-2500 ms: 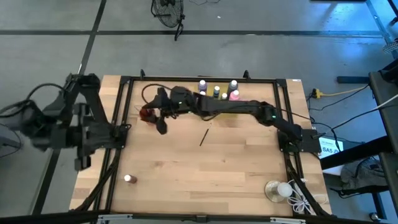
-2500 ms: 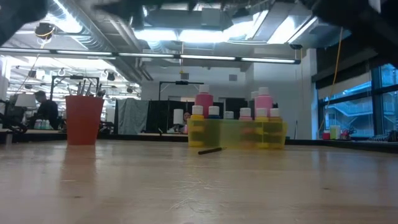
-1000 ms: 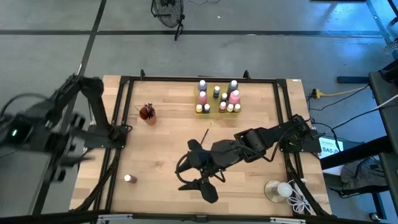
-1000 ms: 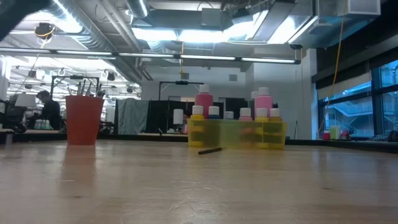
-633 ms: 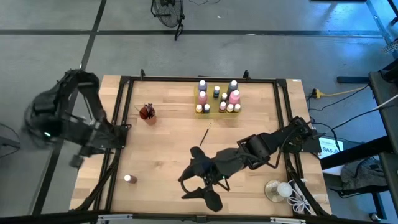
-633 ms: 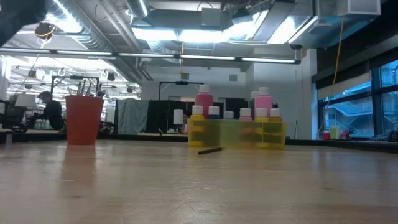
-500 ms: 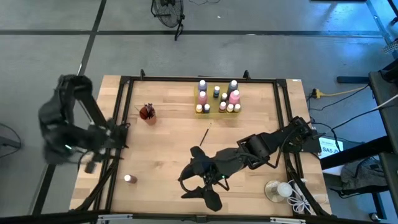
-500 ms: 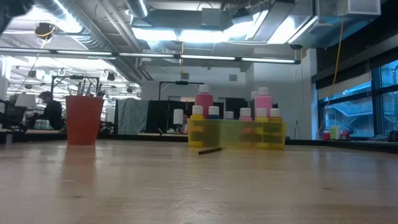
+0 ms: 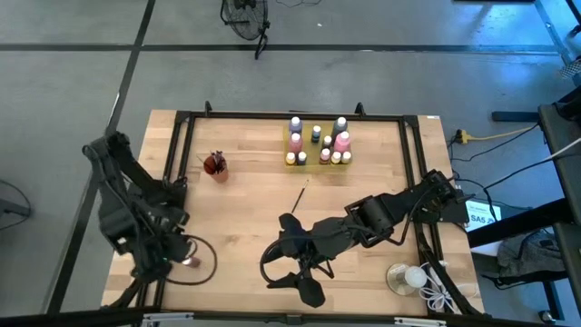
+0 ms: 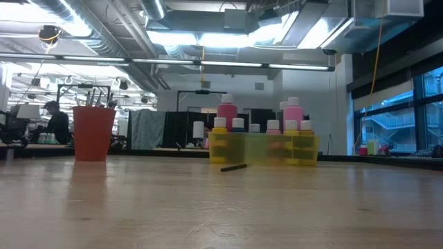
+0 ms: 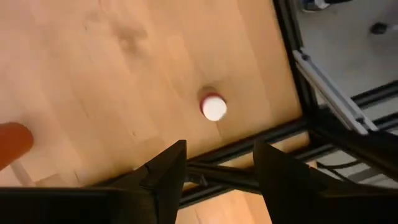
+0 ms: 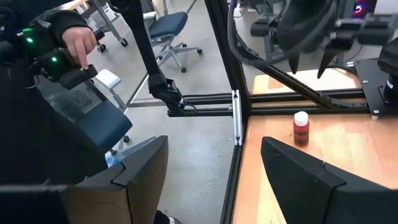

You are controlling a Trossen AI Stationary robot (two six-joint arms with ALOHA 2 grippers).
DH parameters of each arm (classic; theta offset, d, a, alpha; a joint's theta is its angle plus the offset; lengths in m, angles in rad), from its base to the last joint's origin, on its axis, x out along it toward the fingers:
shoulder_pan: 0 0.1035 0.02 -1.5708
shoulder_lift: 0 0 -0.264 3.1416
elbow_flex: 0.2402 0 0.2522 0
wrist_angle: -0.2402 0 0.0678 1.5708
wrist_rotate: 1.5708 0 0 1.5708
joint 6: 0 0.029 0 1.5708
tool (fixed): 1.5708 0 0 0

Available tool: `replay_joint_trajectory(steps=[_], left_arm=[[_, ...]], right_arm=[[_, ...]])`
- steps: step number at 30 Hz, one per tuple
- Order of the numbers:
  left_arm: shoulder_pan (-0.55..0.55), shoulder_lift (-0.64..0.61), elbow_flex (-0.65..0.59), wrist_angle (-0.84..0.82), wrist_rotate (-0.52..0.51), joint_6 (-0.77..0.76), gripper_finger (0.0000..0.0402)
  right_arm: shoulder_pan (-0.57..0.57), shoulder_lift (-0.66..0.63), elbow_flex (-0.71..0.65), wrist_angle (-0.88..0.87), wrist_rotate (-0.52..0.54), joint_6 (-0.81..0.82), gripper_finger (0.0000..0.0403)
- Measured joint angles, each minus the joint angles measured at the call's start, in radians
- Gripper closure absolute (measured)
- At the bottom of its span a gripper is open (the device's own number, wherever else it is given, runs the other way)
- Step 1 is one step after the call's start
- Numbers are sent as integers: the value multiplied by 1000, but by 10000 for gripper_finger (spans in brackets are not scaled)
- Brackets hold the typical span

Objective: Pick & Place Paint Supplies
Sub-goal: Put the small red paint bottle into the yellow bin

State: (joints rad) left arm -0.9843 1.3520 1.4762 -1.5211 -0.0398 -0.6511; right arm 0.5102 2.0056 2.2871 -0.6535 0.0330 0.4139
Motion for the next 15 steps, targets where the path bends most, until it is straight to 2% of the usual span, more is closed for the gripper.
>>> replay_joint_trajectory(steps=[7,11,15], left_arm=[[44,47,0,11,48,11,219],[34,28,0,122,-8,62,219],[30,12,0,128,-4,66,218]], right_arm=[[0,0,0,-2,0,-40,142],[0,0,0,-2,32,-52,142],[0,0,0,-2,68,-55,142]])
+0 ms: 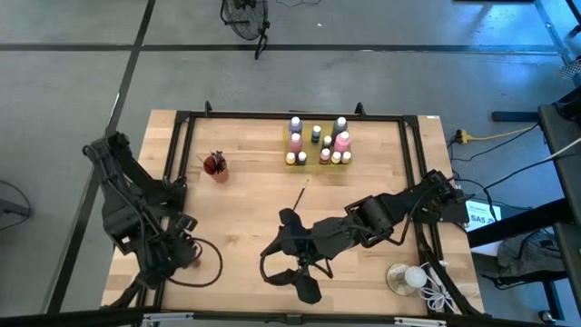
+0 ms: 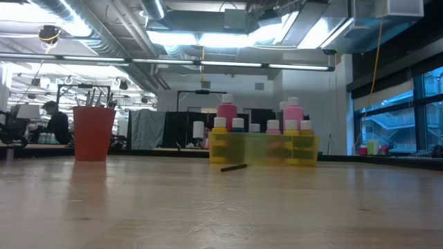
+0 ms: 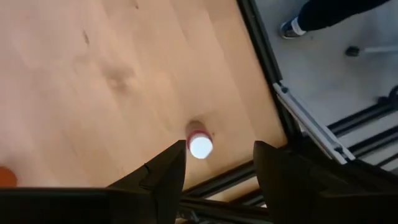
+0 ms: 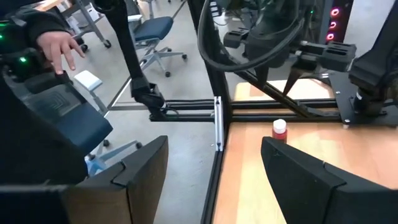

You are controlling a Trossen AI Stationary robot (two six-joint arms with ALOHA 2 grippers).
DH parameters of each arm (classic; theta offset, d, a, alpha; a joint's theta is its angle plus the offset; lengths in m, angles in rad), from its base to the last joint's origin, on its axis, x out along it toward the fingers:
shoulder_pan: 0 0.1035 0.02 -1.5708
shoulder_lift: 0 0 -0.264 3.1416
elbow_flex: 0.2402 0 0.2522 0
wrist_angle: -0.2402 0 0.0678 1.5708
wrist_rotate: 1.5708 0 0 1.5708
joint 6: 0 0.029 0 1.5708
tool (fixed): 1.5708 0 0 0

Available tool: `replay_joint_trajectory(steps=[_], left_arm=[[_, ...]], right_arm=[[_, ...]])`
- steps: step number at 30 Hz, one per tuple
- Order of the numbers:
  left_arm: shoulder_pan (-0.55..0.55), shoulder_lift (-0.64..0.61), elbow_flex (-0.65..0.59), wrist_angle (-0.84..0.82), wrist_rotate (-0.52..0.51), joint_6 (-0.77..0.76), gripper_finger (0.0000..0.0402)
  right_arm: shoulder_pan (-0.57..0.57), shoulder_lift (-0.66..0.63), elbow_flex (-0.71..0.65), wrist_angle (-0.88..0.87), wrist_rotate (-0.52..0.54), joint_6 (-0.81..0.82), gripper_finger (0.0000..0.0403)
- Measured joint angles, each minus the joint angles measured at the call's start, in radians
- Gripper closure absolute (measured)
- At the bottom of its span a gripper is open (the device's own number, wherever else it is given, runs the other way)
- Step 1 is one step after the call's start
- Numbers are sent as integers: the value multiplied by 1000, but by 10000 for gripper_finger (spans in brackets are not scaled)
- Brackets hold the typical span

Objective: Pick & Place Paint Supplies
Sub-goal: Put the small red paint bottle into the yellow bin

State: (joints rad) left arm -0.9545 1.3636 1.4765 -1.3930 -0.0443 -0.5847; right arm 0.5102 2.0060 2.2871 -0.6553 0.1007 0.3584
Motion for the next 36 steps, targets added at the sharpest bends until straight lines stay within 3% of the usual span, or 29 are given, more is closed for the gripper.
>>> replay_joint_trajectory(steps=[6,11,14,26,36], left_arm=[[0,-5,-5,-10,7,-93,210],[3,-5,-30,-21,-141,-87,204],[2,-4,-34,-15,-171,-102,204],[3,-4,-34,-21,-242,109,204],[3,-4,-34,-20,-237,104,203]], right_arm=[[0,0,0,0,10,0,142],[0,0,0,0,13,0,142],[0,0,0,0,35,0,142],[-1,0,0,0,84,0,142],[-6,0,0,0,83,-8,142]])
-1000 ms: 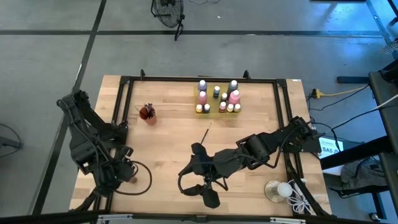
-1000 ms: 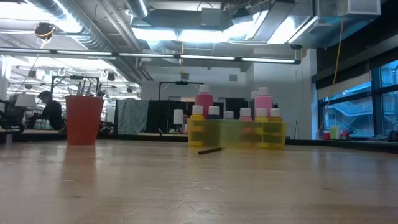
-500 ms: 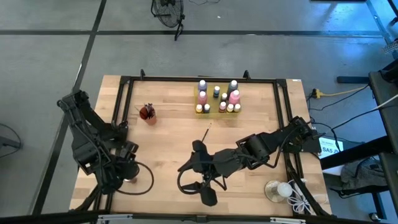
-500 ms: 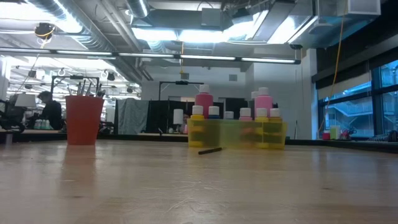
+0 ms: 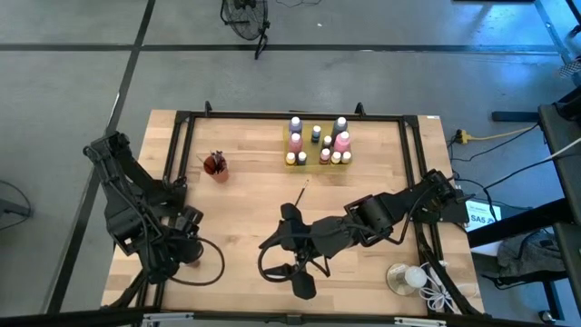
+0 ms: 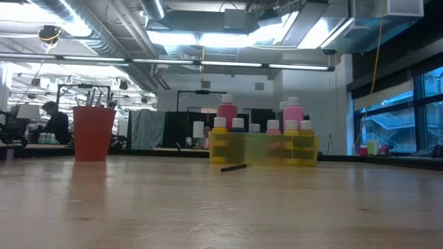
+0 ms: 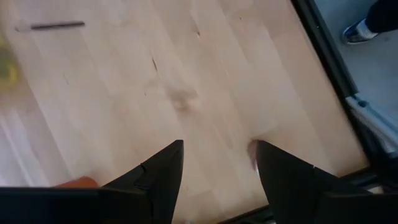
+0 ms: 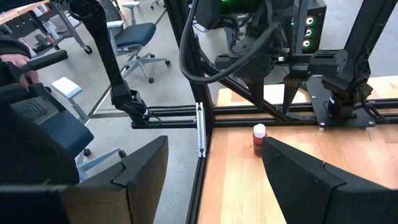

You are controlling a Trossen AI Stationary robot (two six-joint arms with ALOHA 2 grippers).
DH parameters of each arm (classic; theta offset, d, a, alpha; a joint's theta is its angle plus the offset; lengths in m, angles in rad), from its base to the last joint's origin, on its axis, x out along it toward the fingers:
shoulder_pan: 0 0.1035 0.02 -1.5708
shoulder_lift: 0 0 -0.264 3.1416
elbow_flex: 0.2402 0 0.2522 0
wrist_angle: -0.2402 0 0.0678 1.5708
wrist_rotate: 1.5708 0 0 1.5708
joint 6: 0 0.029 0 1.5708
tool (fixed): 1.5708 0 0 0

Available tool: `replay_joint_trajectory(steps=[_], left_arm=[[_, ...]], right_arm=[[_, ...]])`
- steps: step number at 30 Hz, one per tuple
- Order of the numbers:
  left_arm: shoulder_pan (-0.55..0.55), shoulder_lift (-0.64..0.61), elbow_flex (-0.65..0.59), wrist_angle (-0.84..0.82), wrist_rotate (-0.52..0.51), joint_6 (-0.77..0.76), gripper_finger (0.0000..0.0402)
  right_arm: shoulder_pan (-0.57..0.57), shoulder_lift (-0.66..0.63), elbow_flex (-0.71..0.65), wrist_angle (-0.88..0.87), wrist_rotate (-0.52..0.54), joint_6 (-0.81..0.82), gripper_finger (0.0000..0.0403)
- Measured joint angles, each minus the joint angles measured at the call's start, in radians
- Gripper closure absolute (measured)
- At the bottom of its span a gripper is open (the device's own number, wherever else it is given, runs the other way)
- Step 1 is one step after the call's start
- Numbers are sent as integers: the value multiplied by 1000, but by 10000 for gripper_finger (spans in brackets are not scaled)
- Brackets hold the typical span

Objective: Pick & Place Paint Supplies
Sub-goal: Put the small red paint bottle into the yellow bin

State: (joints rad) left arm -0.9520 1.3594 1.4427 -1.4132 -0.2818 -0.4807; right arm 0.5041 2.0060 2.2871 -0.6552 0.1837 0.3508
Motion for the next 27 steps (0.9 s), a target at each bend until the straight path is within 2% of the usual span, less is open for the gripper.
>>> replay_joint_trajectory(steps=[5,15,22,27], left_arm=[[0,0,0,-5,57,-102,203],[0,0,0,0,45,-88,203],[1,0,0,-4,43,-144,203],[3,0,0,-5,38,-161,179]], right_arm=[[0,0,0,-18,0,0,142],[-5,0,0,-21,-1,0,142],[-5,0,0,-28,-3,0,142],[-6,0,0,-30,-3,0,142]])
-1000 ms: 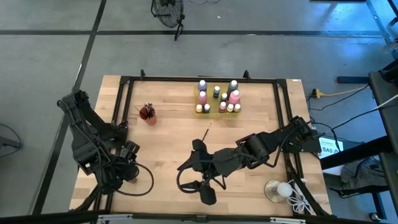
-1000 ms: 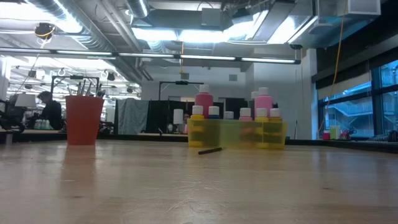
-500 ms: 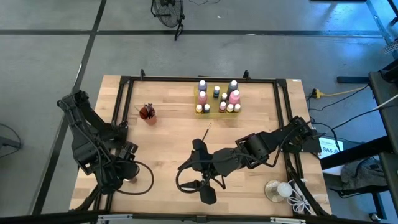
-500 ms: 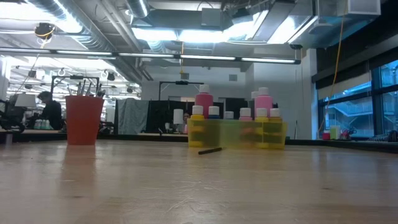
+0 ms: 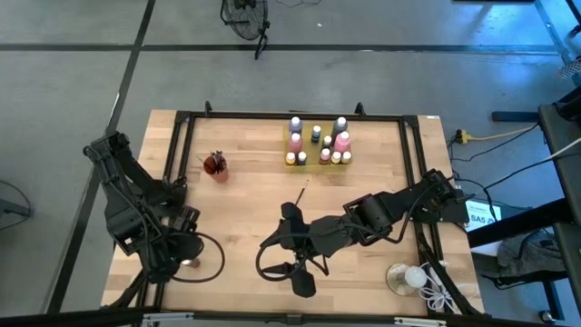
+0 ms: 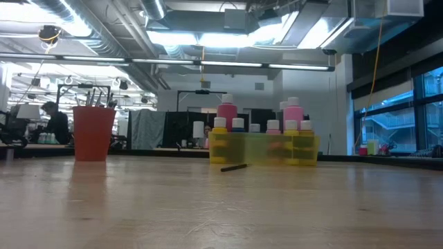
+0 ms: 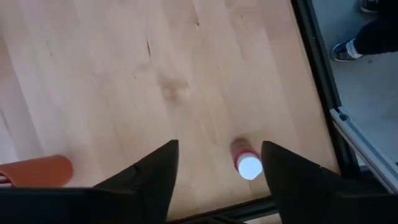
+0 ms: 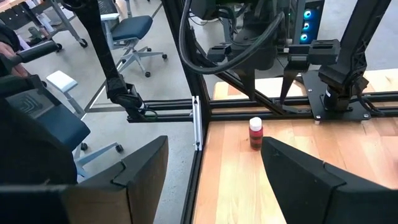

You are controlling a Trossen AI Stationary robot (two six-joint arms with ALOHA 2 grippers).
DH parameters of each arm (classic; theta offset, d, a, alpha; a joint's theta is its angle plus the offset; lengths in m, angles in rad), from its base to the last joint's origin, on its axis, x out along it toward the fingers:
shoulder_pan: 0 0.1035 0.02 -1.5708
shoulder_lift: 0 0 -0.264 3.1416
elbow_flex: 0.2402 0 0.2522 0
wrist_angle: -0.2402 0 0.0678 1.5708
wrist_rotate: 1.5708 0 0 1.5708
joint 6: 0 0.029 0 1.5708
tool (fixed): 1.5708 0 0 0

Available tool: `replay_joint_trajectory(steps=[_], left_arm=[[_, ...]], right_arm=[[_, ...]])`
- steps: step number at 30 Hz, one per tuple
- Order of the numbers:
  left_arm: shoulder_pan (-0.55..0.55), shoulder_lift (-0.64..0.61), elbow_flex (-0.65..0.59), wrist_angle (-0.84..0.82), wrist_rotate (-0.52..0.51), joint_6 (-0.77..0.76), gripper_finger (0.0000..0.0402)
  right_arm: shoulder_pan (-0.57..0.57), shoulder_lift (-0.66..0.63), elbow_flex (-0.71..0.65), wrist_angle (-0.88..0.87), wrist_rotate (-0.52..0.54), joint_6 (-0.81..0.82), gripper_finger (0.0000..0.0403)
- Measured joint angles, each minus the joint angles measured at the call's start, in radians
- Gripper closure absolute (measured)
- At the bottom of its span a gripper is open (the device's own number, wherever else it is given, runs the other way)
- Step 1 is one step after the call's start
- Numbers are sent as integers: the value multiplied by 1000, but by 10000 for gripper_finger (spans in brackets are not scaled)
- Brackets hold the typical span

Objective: Pick & Place Paint Supplies
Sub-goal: Put the small red paint bottle into the yellow bin

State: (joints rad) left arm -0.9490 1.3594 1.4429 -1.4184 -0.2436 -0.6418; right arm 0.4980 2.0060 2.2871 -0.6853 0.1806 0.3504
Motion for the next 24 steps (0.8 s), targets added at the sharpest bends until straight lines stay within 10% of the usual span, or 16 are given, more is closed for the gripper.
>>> replay_joint_trajectory(steps=[10,24], left_arm=[[10,0,0,-44,60,-4,79],[9,0,0,-76,59,42,70]], right_arm=[[-4,0,0,0,0,0,142],[-4,0,0,12,0,0,142]])
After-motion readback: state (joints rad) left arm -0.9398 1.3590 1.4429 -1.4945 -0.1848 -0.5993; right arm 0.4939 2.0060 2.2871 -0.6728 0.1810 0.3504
